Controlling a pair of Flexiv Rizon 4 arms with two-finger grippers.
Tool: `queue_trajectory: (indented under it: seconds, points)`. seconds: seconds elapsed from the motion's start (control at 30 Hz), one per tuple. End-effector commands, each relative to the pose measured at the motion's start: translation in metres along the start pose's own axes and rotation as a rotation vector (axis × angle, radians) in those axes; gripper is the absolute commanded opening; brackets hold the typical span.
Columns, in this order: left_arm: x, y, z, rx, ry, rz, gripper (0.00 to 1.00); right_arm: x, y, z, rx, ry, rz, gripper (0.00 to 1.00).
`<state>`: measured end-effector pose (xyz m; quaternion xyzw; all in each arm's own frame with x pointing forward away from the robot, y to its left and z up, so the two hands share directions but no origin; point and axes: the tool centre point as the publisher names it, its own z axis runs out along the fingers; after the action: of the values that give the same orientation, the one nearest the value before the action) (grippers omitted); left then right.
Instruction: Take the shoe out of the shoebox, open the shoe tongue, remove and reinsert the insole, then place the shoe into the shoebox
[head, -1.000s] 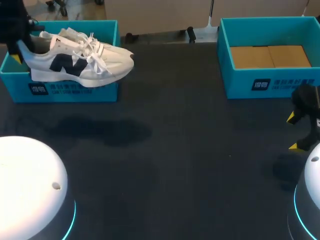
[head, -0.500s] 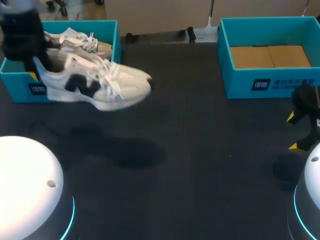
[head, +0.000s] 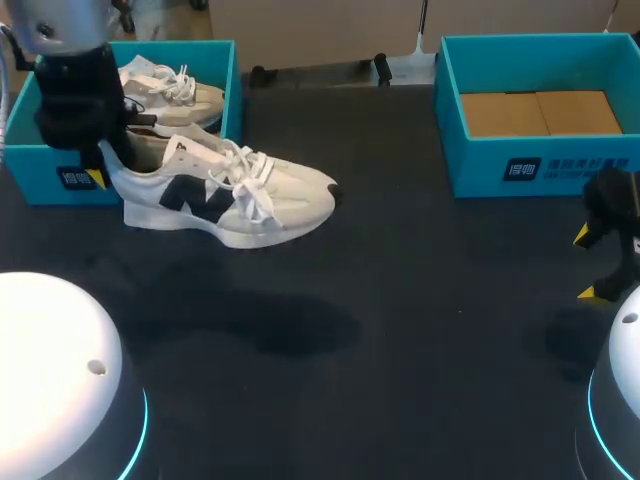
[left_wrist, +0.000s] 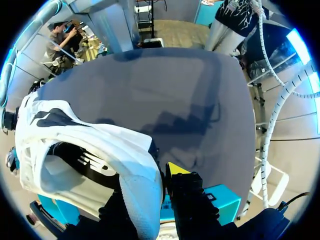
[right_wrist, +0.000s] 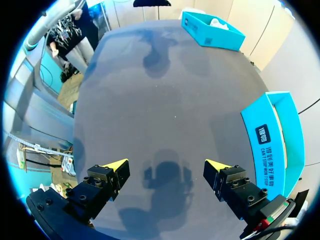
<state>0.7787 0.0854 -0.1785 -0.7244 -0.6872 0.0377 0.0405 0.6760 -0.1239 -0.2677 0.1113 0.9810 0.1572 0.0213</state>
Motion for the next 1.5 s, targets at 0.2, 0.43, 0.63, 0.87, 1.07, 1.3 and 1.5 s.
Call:
queue_trajectory:
  seconds: [0.2,0.43,0.63,0.87,1.07,1.3,1.5]
  points:
    - [0.001,-0.001,-0.001,-0.002,0.000,0.001,0.00,0.001,0.000,0.001,0.003,-0.002,0.001,1.00]
    - [-0.051,-0.033,0.027,-0.031,-0.002,0.070,0.00,0.001,0.000,0.001,0.003,-0.002,0.001,1.00]
    - [-0.097,-0.053,0.056,-0.091,0.010,0.083,0.00,0.001,0.000,0.001,0.003,-0.002,0.001,1.00]
    - [-0.135,-0.050,0.092,-0.064,0.012,0.068,0.00,0.001,0.000,0.001,0.003,-0.002,0.001,1.00]
    - [-0.152,-0.046,0.106,-0.063,0.010,0.057,0.00,0.001,0.000,0.001,0.003,-0.002,0.001,1.00]
    - [-0.152,-0.046,0.106,-0.063,0.010,0.057,0.00,0.001,0.000,0.001,0.003,-0.002,0.001,1.00]
    - [-0.171,-0.057,0.130,-0.118,0.046,0.100,0.00,0.001,0.000,0.001,0.003,-0.002,0.001,1.00]
